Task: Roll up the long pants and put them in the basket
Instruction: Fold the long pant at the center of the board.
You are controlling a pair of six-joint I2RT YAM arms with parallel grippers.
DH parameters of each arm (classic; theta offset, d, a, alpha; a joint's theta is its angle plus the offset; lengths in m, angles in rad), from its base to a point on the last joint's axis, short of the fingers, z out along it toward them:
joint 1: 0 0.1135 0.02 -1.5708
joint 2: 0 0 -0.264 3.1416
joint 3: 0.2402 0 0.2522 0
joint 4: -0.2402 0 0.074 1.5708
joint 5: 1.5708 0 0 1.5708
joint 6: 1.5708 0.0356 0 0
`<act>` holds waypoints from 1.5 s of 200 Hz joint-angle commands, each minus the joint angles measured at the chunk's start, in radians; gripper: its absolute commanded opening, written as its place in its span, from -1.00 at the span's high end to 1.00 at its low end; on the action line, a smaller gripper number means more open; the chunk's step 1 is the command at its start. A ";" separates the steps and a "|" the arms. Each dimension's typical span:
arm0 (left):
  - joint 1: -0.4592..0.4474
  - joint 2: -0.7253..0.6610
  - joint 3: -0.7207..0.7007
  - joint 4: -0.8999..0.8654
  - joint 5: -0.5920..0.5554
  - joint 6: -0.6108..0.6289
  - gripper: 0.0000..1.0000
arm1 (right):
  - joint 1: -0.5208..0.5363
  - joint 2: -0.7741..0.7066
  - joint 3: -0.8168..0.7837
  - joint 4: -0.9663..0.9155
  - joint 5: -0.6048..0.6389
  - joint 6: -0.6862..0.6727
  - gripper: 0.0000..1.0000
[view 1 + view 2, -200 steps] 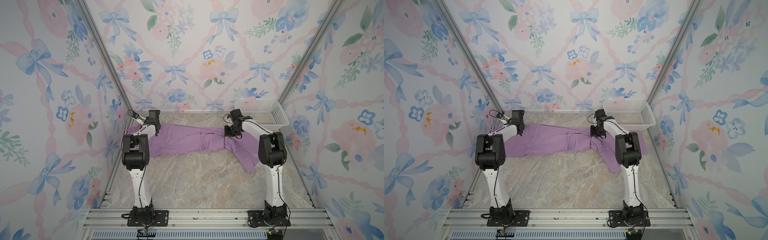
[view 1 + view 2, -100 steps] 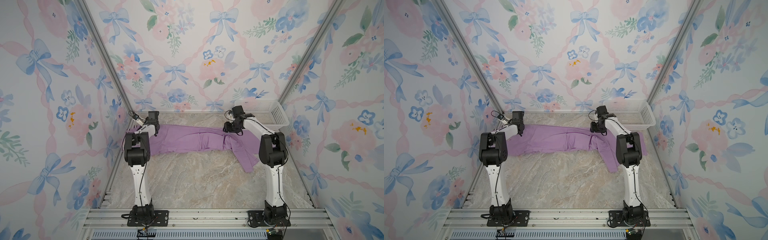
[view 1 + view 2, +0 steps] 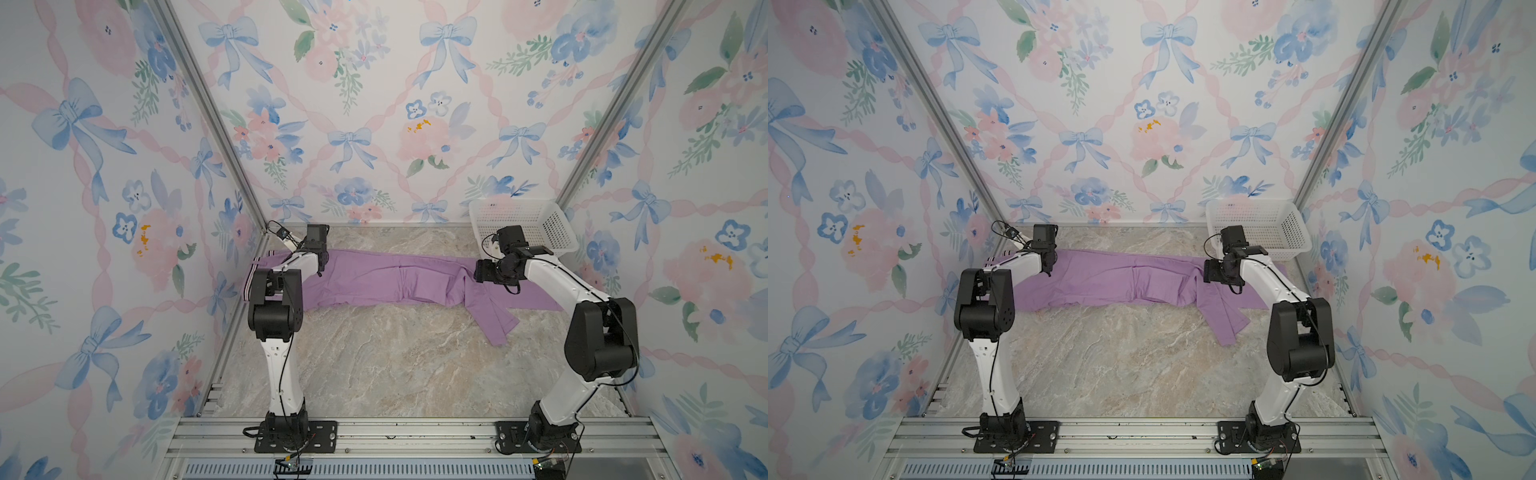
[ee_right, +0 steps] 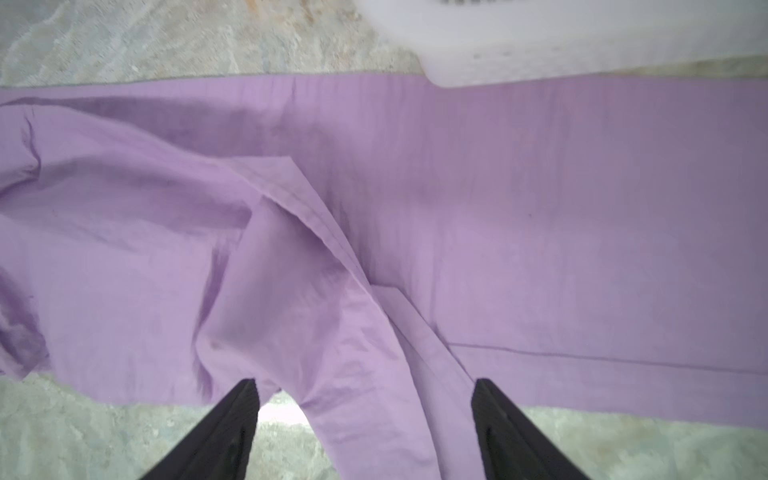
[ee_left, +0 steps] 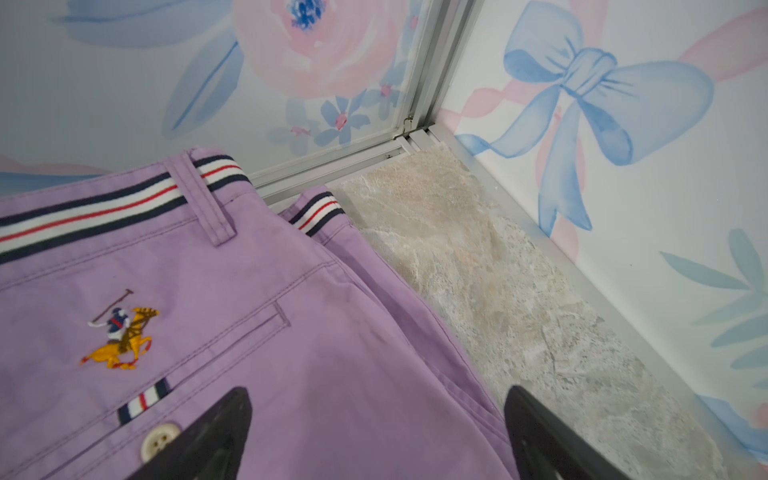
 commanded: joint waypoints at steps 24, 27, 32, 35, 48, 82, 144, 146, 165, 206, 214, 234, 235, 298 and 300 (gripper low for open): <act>-0.012 -0.035 -0.047 0.000 0.060 0.032 -0.96 | -0.009 -0.021 -0.208 0.031 -0.002 0.106 -0.56; -0.012 -0.037 -0.049 0.002 0.062 0.033 -0.96 | -0.013 -0.023 -0.217 0.033 -0.008 0.108 -0.55; -0.013 -0.038 -0.051 0.002 0.065 0.033 -0.96 | -0.016 -0.027 -0.231 0.036 -0.017 0.112 -0.52; -0.013 -0.040 -0.054 0.003 0.066 0.033 -0.96 | -0.017 -0.030 -0.239 0.036 -0.020 0.115 -0.51; -0.013 -0.043 -0.060 0.001 0.068 0.034 -0.96 | -0.026 -0.043 -0.270 0.039 -0.028 0.120 -0.48; -0.013 -0.043 -0.067 0.001 0.072 0.029 -0.96 | -0.045 -0.076 -0.332 0.060 -0.050 0.123 -0.40; -0.015 -0.040 -0.076 0.002 0.080 0.022 -0.96 | -0.049 -0.076 -0.363 0.085 -0.083 0.123 0.73; -0.015 -0.038 -0.077 0.001 0.080 0.023 -0.96 | -0.049 -0.077 -0.363 0.085 -0.084 0.123 0.77; -0.015 -0.041 -0.079 0.000 0.078 0.024 -0.96 | -0.057 -0.111 -0.362 0.072 -0.078 0.115 1.00; -0.014 -0.039 -0.077 0.001 0.068 0.034 -0.96 | -0.092 -0.238 -0.286 -0.041 -0.026 0.082 1.00; -0.015 -0.037 -0.075 0.001 0.066 0.036 -0.96 | -0.105 -0.264 -0.260 -0.067 -0.011 0.070 1.00; -0.015 -0.030 -0.071 0.000 0.066 0.041 -0.96 | -0.159 -0.305 -0.205 -0.106 -0.002 0.042 1.00; -0.015 -0.029 -0.070 0.001 0.067 0.041 -0.96 | -0.164 -0.306 -0.204 -0.107 -0.002 0.040 1.00; -0.004 0.024 -0.014 0.001 0.107 0.065 -0.96 | -0.357 -0.204 -0.077 -0.053 -0.030 0.006 1.00; -0.005 0.026 -0.010 0.000 0.109 0.066 -0.96 | -0.361 -0.195 -0.069 -0.051 -0.031 0.005 1.00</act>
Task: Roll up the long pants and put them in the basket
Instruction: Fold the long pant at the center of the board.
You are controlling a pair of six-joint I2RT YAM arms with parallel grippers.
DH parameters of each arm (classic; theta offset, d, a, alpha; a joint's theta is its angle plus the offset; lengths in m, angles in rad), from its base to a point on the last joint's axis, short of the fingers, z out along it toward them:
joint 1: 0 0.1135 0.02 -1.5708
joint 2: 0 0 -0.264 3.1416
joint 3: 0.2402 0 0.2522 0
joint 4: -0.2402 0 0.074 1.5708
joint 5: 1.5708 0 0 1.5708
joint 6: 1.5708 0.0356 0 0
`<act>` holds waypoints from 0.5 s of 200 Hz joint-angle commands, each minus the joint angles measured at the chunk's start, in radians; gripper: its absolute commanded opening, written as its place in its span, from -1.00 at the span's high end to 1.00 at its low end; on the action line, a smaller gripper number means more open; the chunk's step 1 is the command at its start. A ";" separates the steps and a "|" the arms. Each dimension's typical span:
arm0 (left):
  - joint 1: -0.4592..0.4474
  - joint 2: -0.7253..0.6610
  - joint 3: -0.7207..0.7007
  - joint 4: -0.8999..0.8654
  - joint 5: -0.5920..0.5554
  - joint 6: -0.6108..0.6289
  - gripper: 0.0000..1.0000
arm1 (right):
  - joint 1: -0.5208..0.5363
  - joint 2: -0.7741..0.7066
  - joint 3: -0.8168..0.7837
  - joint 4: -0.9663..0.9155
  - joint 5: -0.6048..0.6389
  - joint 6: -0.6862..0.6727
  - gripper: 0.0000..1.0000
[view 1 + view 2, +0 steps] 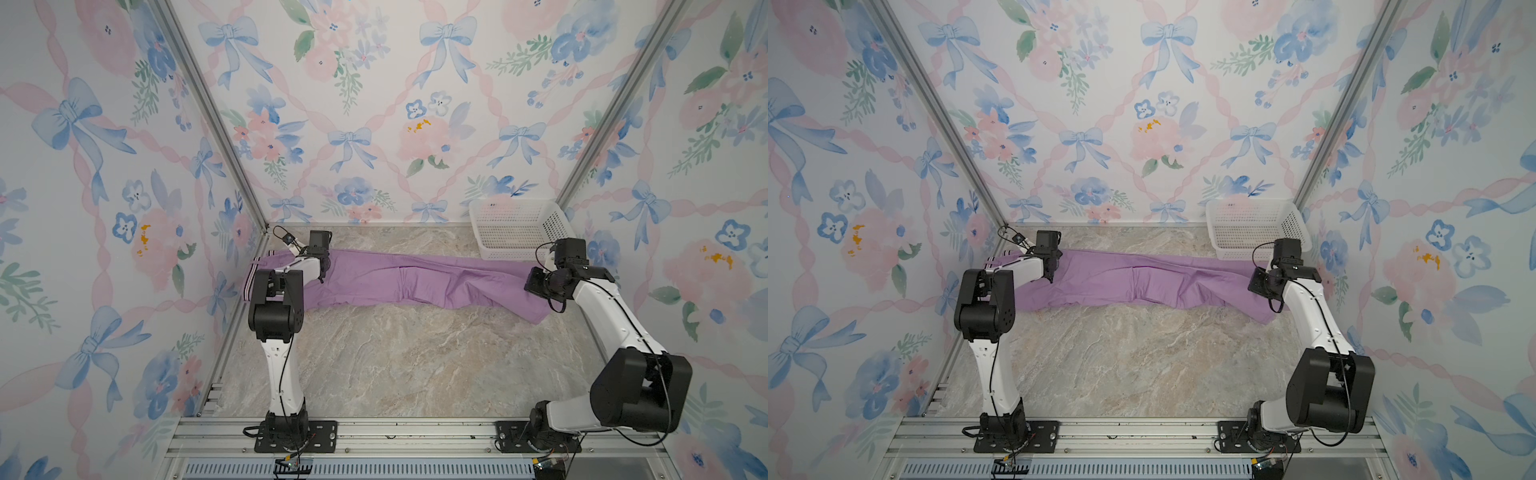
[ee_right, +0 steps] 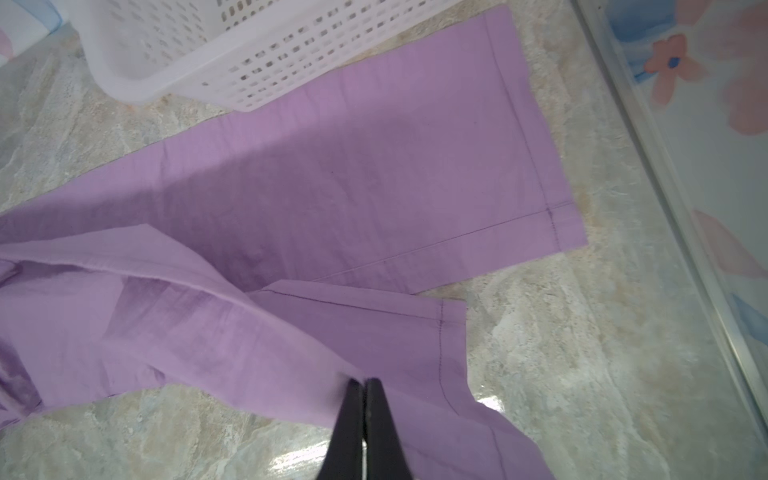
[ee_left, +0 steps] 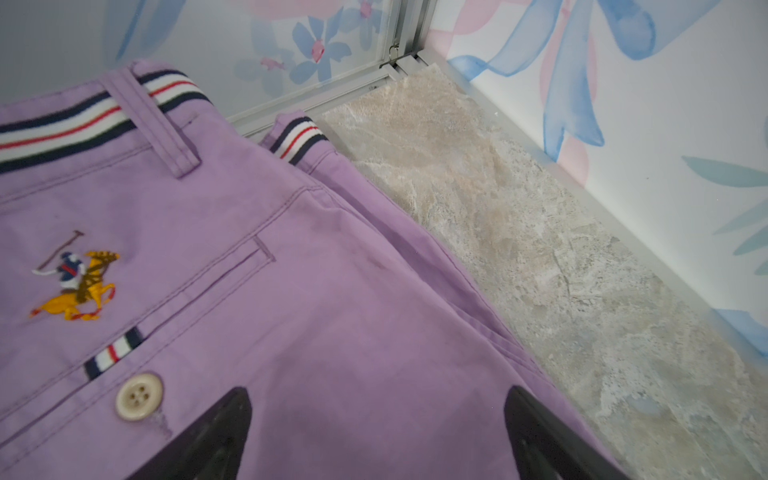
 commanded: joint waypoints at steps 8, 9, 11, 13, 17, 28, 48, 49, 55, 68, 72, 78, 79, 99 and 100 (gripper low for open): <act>0.003 0.041 0.059 -0.005 0.035 0.038 -0.96 | -0.054 0.126 0.098 0.014 -0.006 -0.026 1.00; 0.002 0.042 0.061 -0.005 0.036 0.039 -0.96 | -0.055 0.130 0.103 0.015 -0.005 -0.027 1.00; 0.002 0.045 0.063 -0.005 0.038 0.040 -0.96 | -0.057 0.143 0.111 0.017 -0.004 -0.029 1.00; 0.003 0.047 0.066 -0.004 0.040 0.041 -0.96 | -0.059 0.152 0.120 0.020 -0.003 -0.029 1.00; 0.002 0.050 0.071 -0.005 0.045 0.043 -0.96 | -0.062 0.174 0.138 0.023 -0.002 -0.032 1.00; 0.002 0.060 0.084 -0.005 0.054 0.046 -0.96 | -0.064 0.244 0.193 0.024 0.002 -0.040 1.00; 0.003 0.074 0.098 -0.005 0.062 0.054 -0.96 | -0.064 0.323 0.290 0.017 0.014 -0.058 1.00; 0.002 0.073 0.099 -0.005 0.063 0.054 -0.96 | -0.064 0.326 0.295 0.017 0.014 -0.060 1.00; 0.004 0.078 0.103 -0.005 0.066 0.056 -0.96 | -0.065 0.347 0.322 0.013 0.016 -0.066 1.00; 0.007 0.082 0.107 -0.005 0.073 0.056 -0.96 | -0.069 0.393 0.378 0.000 0.012 -0.079 1.00; 0.008 0.082 0.109 -0.005 0.074 0.056 -0.96 | -0.070 0.409 0.396 -0.002 0.012 -0.084 1.00; 0.008 0.085 0.112 -0.005 0.076 0.055 -0.96 | -0.070 0.432 0.423 -0.007 0.012 -0.089 1.00; 0.008 0.085 0.112 -0.005 0.076 0.055 -0.96 | -0.070 0.438 0.426 -0.009 0.013 -0.090 1.00; 0.013 0.092 0.119 -0.005 0.088 0.052 -0.96 | -0.071 0.528 0.512 -0.023 0.008 -0.108 1.00; 0.013 0.093 0.119 -0.005 0.089 0.052 -0.96 | -0.071 0.532 0.516 -0.024 0.009 -0.108 1.00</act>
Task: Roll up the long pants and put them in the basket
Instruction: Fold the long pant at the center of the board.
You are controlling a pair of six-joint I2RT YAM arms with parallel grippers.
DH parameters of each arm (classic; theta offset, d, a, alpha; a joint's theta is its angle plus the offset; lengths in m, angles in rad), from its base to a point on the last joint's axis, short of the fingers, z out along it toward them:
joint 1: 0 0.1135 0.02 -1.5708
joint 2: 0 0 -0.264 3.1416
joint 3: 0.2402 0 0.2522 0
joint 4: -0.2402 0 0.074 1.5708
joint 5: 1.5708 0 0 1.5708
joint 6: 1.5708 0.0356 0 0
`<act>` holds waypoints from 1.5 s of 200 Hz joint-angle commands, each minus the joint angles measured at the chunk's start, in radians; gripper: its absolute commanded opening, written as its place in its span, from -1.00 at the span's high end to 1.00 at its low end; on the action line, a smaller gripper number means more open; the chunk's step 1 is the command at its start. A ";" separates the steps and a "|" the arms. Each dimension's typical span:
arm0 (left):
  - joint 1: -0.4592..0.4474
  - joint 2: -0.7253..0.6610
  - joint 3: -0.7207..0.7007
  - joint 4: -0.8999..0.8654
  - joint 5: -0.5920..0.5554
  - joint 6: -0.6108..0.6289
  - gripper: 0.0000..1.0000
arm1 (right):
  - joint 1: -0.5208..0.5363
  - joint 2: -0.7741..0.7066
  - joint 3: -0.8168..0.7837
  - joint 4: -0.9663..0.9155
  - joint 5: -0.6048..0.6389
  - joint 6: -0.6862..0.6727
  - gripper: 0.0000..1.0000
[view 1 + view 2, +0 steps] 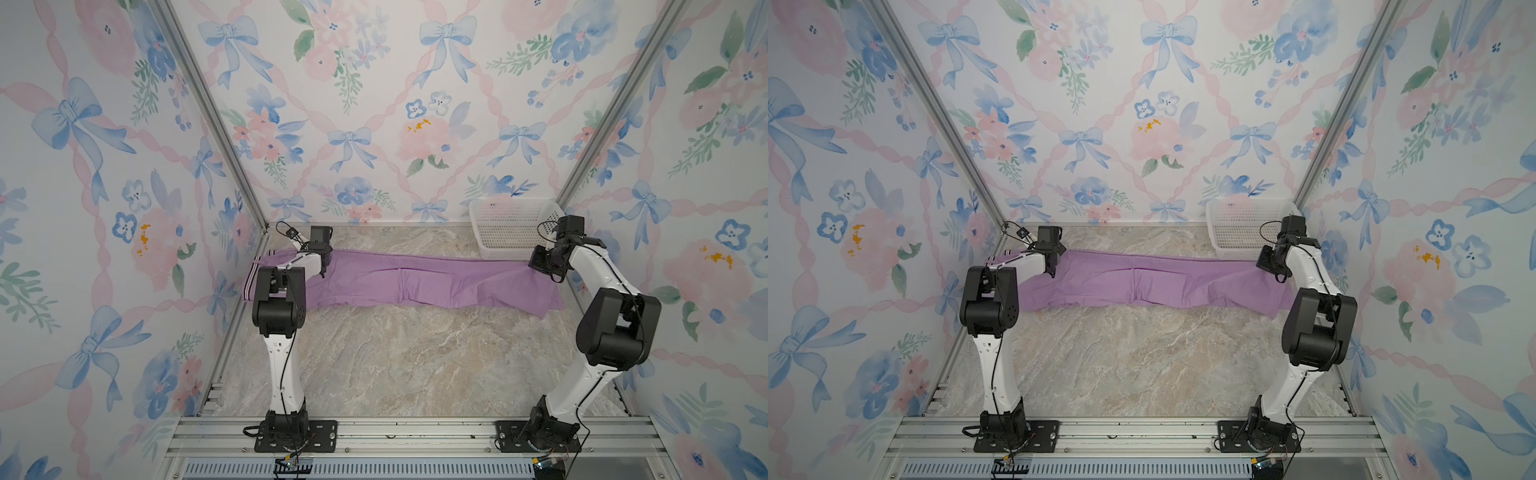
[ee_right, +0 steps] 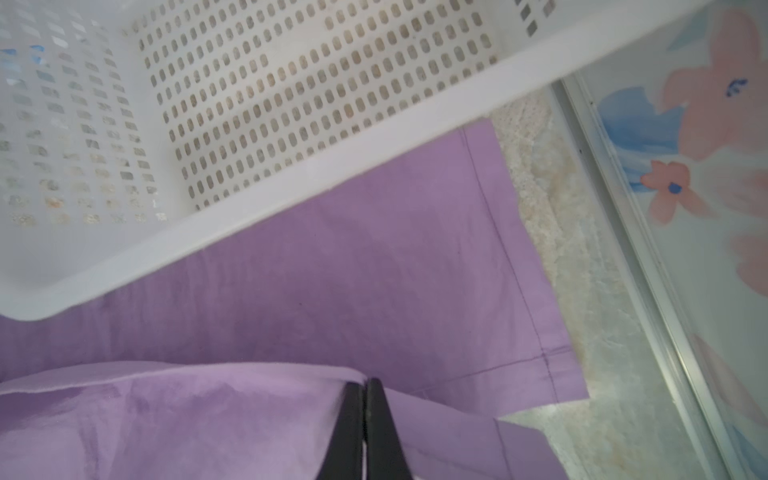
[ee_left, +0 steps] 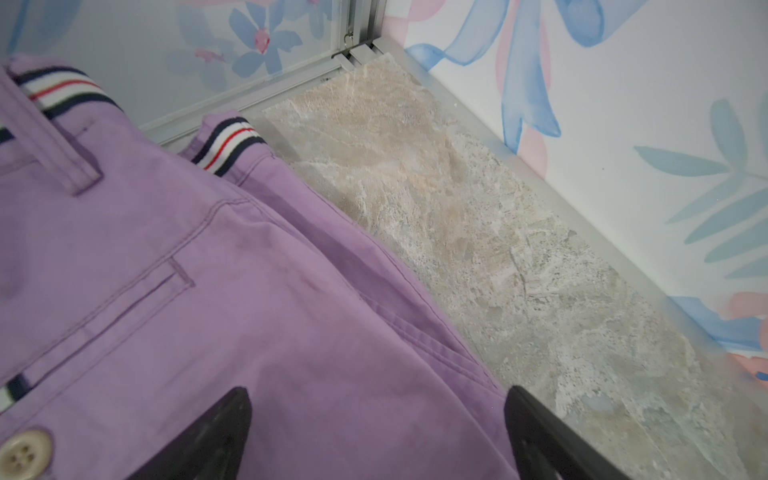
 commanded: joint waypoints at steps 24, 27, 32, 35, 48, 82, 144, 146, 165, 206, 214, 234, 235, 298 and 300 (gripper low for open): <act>0.013 0.031 0.036 -0.006 0.032 0.020 -0.96 | -0.012 0.149 0.149 -0.050 0.003 -0.043 1.00; 0.013 0.031 0.036 -0.006 0.032 0.020 -0.96 | -0.011 0.145 0.143 -0.047 0.001 -0.043 1.00; 0.013 0.031 0.036 -0.006 0.036 0.017 -0.96 | -0.011 0.135 0.128 -0.035 0.000 -0.043 1.00; 0.011 0.031 0.036 -0.005 0.037 0.016 -0.96 | -0.010 0.126 0.115 -0.028 0.001 -0.042 1.00; 0.011 0.030 0.035 -0.006 0.041 0.008 -0.96 | -0.010 0.084 0.067 -0.007 0.009 -0.050 1.00; 0.010 0.049 0.056 -0.004 0.063 0.007 -0.96 | -0.007 -0.068 -0.034 -0.002 0.044 -0.047 1.00; 0.011 0.090 0.093 -0.003 0.126 0.016 -0.96 | 0.081 -0.428 -0.138 -0.150 0.115 -0.024 1.00; 0.011 0.092 0.095 -0.003 0.128 0.016 -0.96 | 0.084 -0.438 -0.141 -0.156 0.119 -0.024 1.00; 0.011 0.107 0.111 -0.003 0.145 0.012 -0.96 | 0.093 -0.512 -0.186 -0.189 0.152 -0.026 1.00; 0.012 0.145 0.150 -0.003 0.181 0.006 -0.96 | 0.081 -0.528 -0.267 -0.212 0.188 -0.028 1.00; 0.012 0.150 0.155 -0.003 0.185 0.005 -0.96 | 0.081 -0.521 -0.270 -0.215 0.190 -0.029 1.00; 0.013 0.154 0.157 -0.003 0.183 0.007 -0.96 | 0.074 -0.503 -0.268 -0.204 0.207 -0.038 1.00; 0.013 0.154 0.157 -0.003 0.183 0.007 -0.96 | 0.072 -0.499 -0.268 -0.203 0.207 -0.039 1.00; 0.017 0.166 0.166 -0.003 0.185 0.005 -0.96 | 0.002 -0.165 -0.155 -0.047 0.188 -0.050 1.00; 0.016 0.169 0.165 -0.005 0.185 0.005 -0.96 | 0.002 -0.148 -0.145 -0.044 0.188 -0.051 1.00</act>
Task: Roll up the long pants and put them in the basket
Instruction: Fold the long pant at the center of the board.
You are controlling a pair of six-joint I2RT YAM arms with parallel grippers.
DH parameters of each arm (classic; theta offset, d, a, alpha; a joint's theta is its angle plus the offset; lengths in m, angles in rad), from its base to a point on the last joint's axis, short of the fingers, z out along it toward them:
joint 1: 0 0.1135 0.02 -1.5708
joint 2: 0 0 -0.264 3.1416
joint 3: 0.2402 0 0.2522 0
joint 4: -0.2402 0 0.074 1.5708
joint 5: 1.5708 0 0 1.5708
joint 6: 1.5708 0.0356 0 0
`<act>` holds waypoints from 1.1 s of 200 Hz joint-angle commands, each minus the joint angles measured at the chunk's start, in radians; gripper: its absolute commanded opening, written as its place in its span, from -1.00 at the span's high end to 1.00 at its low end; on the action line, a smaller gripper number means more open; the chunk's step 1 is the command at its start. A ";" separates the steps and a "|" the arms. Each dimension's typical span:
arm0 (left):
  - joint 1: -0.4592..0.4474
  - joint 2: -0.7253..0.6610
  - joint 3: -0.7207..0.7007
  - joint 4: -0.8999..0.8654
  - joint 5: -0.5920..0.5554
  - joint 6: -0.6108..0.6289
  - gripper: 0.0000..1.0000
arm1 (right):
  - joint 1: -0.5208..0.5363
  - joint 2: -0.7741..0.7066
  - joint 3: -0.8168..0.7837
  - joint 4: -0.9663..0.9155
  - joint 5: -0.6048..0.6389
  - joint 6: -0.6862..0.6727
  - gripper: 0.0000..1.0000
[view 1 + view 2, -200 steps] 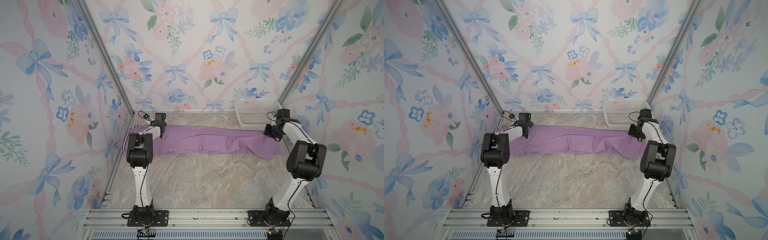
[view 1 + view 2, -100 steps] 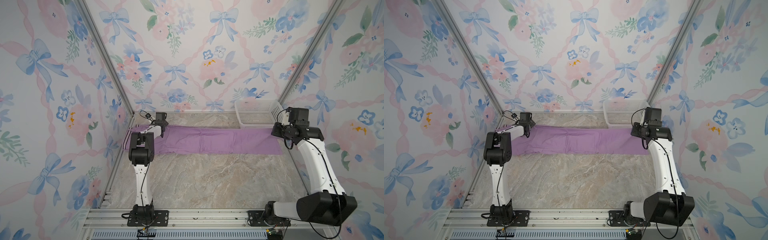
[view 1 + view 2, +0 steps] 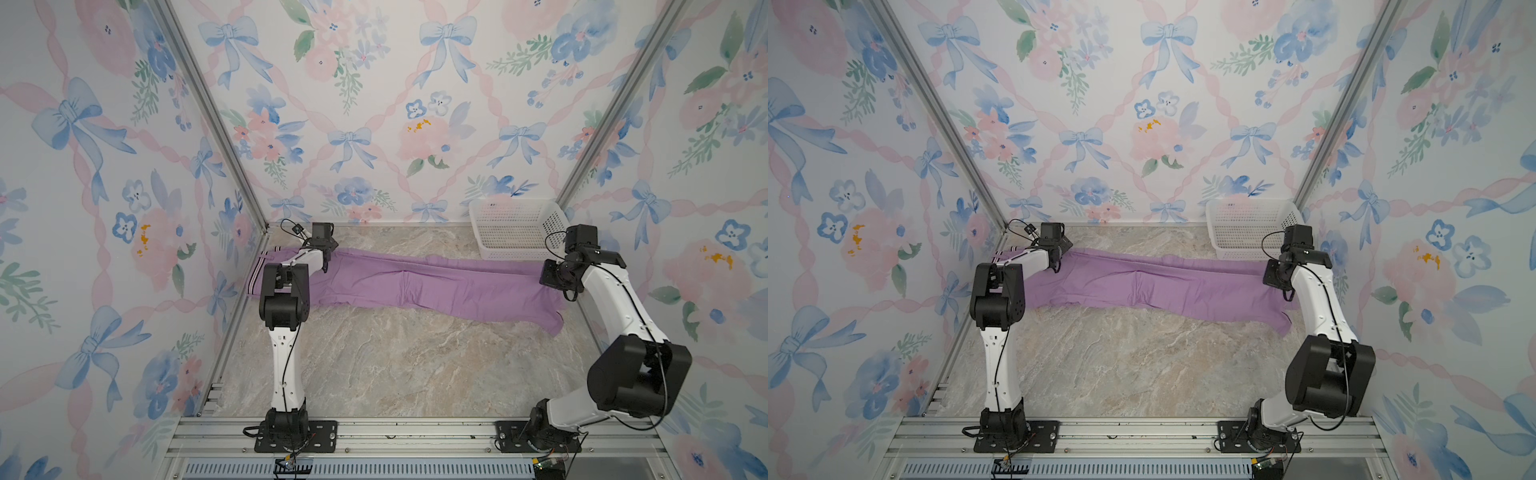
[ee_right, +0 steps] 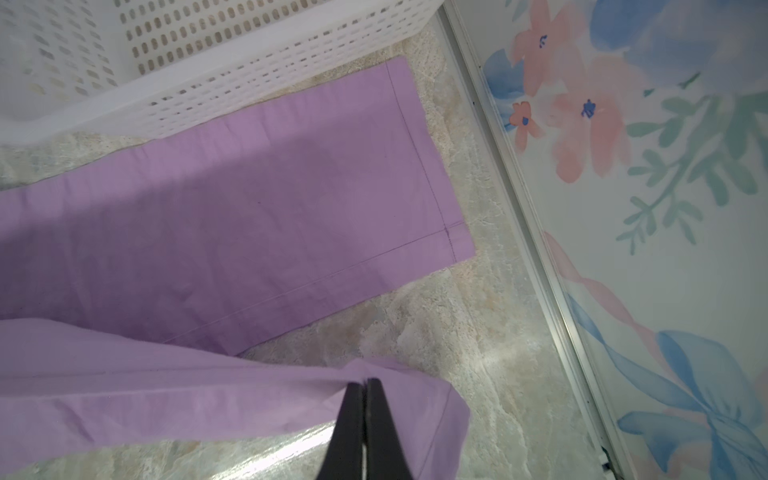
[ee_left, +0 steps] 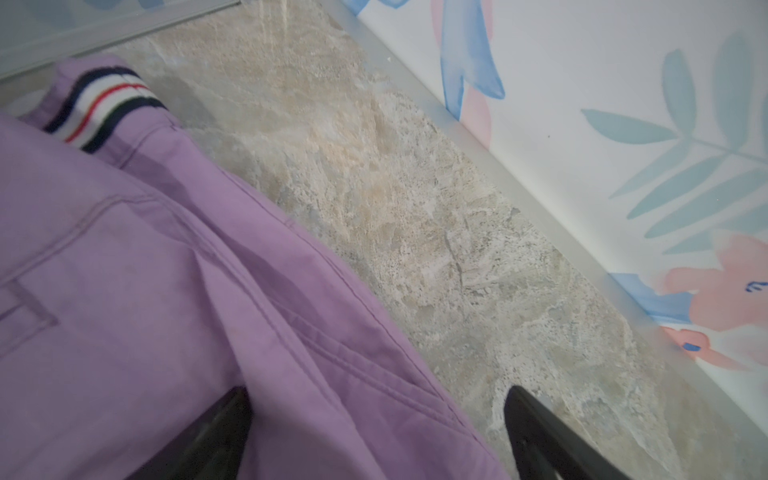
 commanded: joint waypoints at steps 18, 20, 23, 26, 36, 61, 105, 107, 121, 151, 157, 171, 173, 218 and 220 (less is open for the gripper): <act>0.010 0.047 0.012 -0.011 0.032 0.007 -0.96 | -0.011 0.277 0.164 0.101 0.027 -0.022 1.00; 0.010 0.046 0.011 -0.012 0.031 0.006 -0.96 | -0.011 0.293 0.175 0.102 0.027 -0.024 1.00; 0.011 0.047 0.011 -0.011 0.031 0.007 -0.96 | -0.011 0.312 0.197 0.104 0.027 -0.027 1.00; 0.011 0.046 0.011 -0.011 0.031 0.008 -0.96 | -0.012 0.330 0.215 0.104 0.029 -0.030 1.00; 0.011 0.046 0.012 -0.012 0.030 0.008 -0.96 | -0.010 0.386 0.269 0.102 0.032 -0.039 1.00; 0.011 0.046 0.013 -0.011 0.027 0.007 -0.96 | -0.009 0.481 0.376 0.094 0.027 -0.054 1.00; 0.011 0.050 0.019 -0.012 0.019 0.005 -0.96 | -0.022 0.565 0.486 0.073 0.027 -0.071 1.00; 0.010 0.049 0.020 -0.012 0.019 0.005 -0.96 | -0.023 0.568 0.491 0.072 0.027 -0.073 1.00; 0.011 0.050 0.020 -0.011 0.019 0.005 -0.96 | -0.032 0.590 0.508 0.066 0.027 -0.075 1.00; 0.009 0.051 0.019 -0.011 0.021 0.003 -0.96 | -0.040 0.630 0.532 0.069 0.038 -0.079 -0.09; 0.009 0.052 0.018 -0.012 0.021 0.006 -0.96 | -0.040 0.637 0.537 0.066 0.051 -0.076 -0.38; 0.007 0.051 0.016 -0.012 0.023 0.006 -0.96 | -0.051 0.643 0.547 0.036 0.086 -0.066 -0.63; 0.008 0.051 0.016 -0.011 0.023 0.007 -0.96 | -0.053 0.640 0.545 0.034 0.090 -0.064 -0.65; 0.006 0.043 0.005 -0.012 0.021 0.009 -0.96 | -0.112 0.427 0.307 0.138 0.119 -0.046 -0.69; 0.007 0.043 0.005 -0.011 0.022 0.009 -0.96 | -0.114 0.417 0.299 0.141 0.119 -0.046 -0.69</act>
